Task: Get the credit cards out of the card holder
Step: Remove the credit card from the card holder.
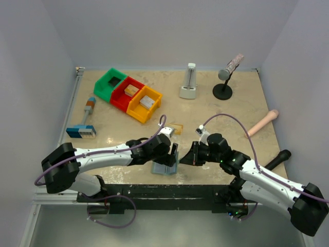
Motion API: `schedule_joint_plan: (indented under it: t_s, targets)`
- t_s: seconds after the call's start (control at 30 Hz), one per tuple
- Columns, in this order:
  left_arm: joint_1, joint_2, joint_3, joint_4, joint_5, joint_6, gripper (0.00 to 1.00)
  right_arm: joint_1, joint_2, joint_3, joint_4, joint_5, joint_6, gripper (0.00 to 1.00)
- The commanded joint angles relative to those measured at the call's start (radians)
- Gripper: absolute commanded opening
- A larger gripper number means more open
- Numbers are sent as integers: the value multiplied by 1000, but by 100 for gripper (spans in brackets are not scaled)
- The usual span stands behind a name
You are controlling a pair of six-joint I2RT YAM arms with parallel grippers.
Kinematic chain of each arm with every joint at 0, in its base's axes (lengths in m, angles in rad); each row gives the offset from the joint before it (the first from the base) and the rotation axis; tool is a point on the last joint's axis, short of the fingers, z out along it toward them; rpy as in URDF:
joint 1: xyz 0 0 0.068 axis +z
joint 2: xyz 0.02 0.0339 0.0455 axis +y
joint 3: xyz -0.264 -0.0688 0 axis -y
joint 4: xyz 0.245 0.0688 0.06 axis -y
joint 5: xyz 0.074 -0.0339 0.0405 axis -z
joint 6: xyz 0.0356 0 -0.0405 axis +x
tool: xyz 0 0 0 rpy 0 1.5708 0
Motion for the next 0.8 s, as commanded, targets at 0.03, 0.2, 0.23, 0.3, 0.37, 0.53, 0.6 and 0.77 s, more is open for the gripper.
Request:
schedule_joint_plan:
  t_s: [0.03, 0.2, 0.23, 0.3, 0.37, 0.53, 0.6, 0.77]
  targets:
    - [-10, -23, 37, 12, 3, -8, 84, 8, 0, 39, 15, -6, 7, 0]
    - [-10, -5, 40, 9, 6, -8, 84, 9, -6, 42, 15, -6, 9, 0]
    - [-10, 1, 40, 9, 8, -9, 84, 9, -7, 42, 16, -8, 9, 0]
    - [-11, 15, 39, 6, 8, -9, 83, 9, -10, 44, 13, -6, 9, 0]
    - [-11, 24, 42, -2, 3, -9, 82, 11, -16, 47, 6, -8, 9, 0]
    - [-11, 29, 42, -26, -29, -13, 81, 12, -26, 53, -8, -5, 5, 0]
    - [-11, 20, 36, -26, -34, -16, 81, 11, -27, 52, -10, -3, 4, 0]
    - [-11, -16, 30, -22, -38, -16, 81, 12, -26, 46, -5, -2, 5, 0]
